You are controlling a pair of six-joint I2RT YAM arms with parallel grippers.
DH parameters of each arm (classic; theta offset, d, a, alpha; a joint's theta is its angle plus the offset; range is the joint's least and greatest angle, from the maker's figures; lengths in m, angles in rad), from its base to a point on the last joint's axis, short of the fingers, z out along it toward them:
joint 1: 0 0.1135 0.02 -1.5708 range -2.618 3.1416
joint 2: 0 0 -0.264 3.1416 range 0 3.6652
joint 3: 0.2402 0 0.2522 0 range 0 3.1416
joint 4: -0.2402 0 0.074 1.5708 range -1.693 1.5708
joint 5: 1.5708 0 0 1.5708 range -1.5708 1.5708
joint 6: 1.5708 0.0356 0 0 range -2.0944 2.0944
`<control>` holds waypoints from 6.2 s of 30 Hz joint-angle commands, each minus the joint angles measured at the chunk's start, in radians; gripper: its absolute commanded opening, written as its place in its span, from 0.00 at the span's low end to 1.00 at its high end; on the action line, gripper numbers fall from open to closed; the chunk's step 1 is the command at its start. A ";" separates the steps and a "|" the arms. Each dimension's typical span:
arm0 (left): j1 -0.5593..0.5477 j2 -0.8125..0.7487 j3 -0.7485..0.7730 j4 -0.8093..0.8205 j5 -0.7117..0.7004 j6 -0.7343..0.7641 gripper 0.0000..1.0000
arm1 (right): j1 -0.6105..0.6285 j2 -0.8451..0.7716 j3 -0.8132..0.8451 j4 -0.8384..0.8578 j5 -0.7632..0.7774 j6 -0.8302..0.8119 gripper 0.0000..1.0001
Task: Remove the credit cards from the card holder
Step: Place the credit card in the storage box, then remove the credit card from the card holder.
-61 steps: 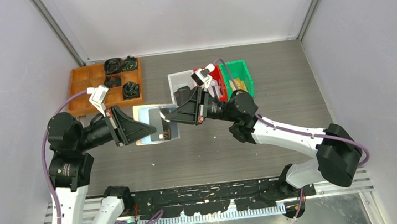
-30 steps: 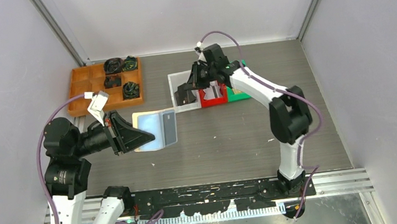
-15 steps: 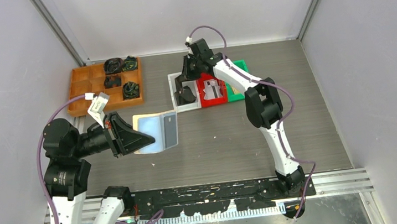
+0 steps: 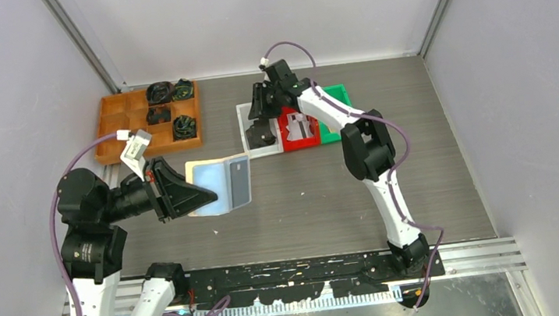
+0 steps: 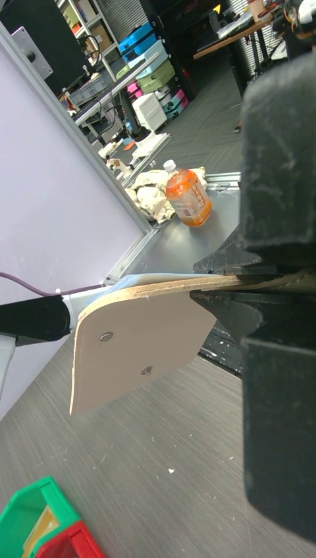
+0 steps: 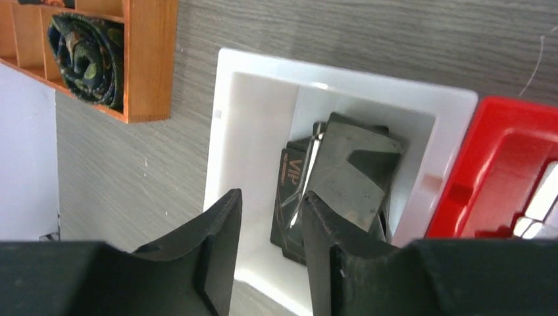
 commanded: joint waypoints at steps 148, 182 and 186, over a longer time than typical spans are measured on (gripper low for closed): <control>0.002 -0.039 -0.188 0.179 -0.233 -0.241 0.26 | 0.393 -1.259 -1.089 0.931 -0.094 0.621 0.01; 0.003 -0.009 -0.162 0.241 -0.193 -0.297 0.00 | 0.392 -1.313 -1.158 0.978 -0.166 0.647 0.24; 0.004 -0.006 -0.156 0.240 -0.191 -0.296 0.00 | 0.393 -1.308 -1.158 0.978 -0.171 0.648 0.22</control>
